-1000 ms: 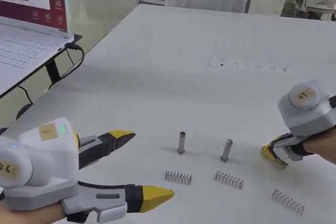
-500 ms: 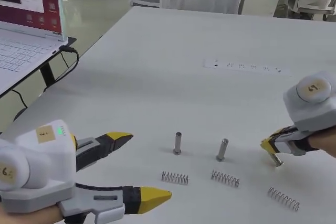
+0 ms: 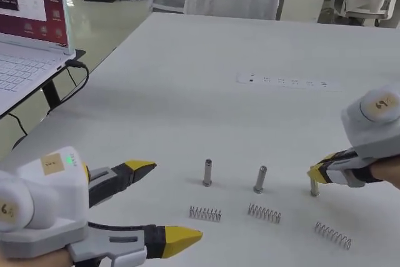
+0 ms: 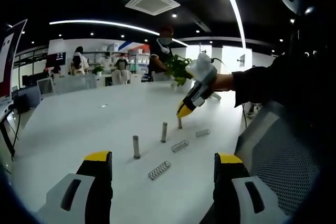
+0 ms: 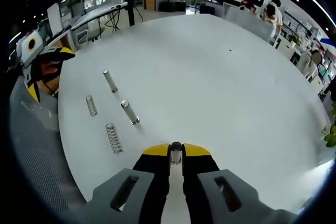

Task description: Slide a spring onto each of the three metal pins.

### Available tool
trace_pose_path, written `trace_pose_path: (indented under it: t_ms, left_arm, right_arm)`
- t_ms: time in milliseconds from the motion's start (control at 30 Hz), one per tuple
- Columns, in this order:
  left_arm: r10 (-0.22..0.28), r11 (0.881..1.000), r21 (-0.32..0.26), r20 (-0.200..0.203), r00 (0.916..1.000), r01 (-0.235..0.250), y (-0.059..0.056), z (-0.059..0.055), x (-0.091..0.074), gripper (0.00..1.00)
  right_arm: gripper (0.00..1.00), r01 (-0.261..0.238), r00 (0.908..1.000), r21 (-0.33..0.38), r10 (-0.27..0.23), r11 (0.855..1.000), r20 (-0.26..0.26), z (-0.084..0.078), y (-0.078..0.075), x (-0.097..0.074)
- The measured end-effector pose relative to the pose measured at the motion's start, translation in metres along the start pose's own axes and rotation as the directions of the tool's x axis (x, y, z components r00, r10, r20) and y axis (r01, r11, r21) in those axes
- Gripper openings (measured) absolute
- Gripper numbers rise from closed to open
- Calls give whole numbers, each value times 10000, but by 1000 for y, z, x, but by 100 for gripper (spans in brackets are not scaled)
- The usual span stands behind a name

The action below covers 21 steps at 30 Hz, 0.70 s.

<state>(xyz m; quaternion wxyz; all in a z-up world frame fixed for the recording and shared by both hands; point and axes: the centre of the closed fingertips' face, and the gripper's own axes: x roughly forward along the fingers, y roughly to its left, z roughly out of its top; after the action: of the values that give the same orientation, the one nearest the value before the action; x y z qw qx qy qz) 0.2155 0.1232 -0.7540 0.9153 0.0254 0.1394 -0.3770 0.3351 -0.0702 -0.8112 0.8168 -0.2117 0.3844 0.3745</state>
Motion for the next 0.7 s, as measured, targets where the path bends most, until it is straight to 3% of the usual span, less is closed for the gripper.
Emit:
trace_pose_path:
  t_ms: [500,700]
  left_arm:
    - [-74,10000,25,-4,10000,74,-1,0,0,76]
    - [-84,10000,7,8,10000,84,-1,0,0,76]
  right_arm:
    - [6,4,10000,166,-3,9999,-68,-4,0,-4]
    - [6,23,10000,-69,-23,10000,-26,-4,0,-5]
